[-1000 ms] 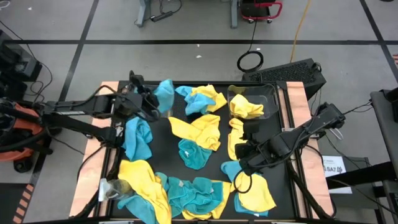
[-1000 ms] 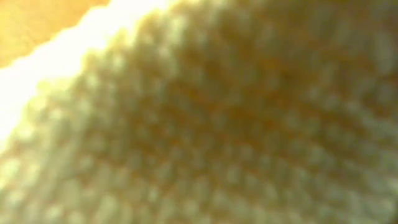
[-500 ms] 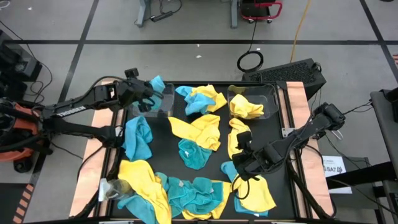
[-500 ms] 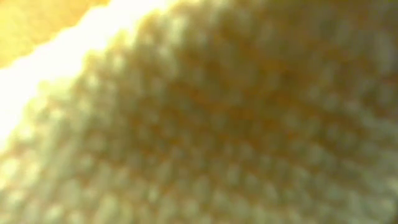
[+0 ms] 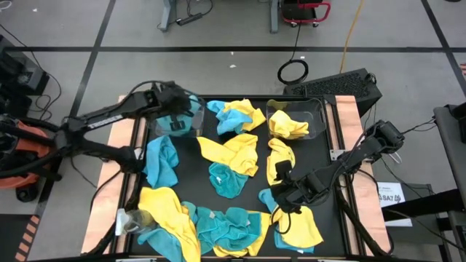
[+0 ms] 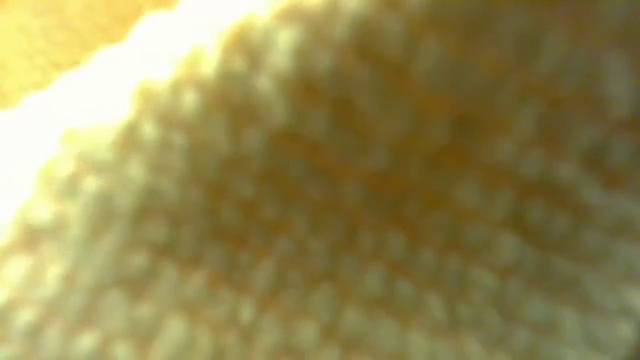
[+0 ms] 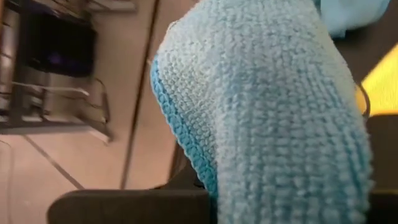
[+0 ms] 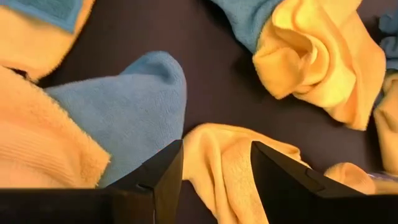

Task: Sort microfiber towel by color & place in baskets
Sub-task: Put the blue microfiber cloth into the left transparent bin

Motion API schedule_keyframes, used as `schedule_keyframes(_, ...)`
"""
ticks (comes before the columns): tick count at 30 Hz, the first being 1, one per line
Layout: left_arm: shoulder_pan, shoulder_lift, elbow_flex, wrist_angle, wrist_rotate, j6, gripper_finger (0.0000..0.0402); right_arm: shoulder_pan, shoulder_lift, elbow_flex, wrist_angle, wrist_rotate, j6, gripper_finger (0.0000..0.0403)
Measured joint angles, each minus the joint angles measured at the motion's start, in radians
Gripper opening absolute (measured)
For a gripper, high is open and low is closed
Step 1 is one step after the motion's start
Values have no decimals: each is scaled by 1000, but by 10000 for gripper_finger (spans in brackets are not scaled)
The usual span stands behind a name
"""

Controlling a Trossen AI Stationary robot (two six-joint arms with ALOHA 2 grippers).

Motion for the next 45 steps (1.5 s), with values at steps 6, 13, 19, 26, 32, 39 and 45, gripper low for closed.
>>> schedule_keyframes(6,52,135,0,-51,52,-35,12,26,0,0,34,-10,0,180)
schedule_keyframes(13,101,269,0,-75,78,-78,13,51,0,0,48,-9,6,180)
schedule_keyframes(19,137,368,-1,-93,92,-103,13,62,0,0,48,-7,34,180)
schedule_keyframes(26,178,439,-12,-85,129,-104,13,77,0,0,47,-7,53,180)
schedule_keyframes(32,219,456,-93,-43,184,-123,13,84,0,0,47,-6,56,180)
schedule_keyframes(39,250,451,-139,5,250,-148,13,84,0,0,55,0,46,180)
schedule_keyframes(45,250,450,-140,68,269,-160,56,84,0,0,55,18,53,180)
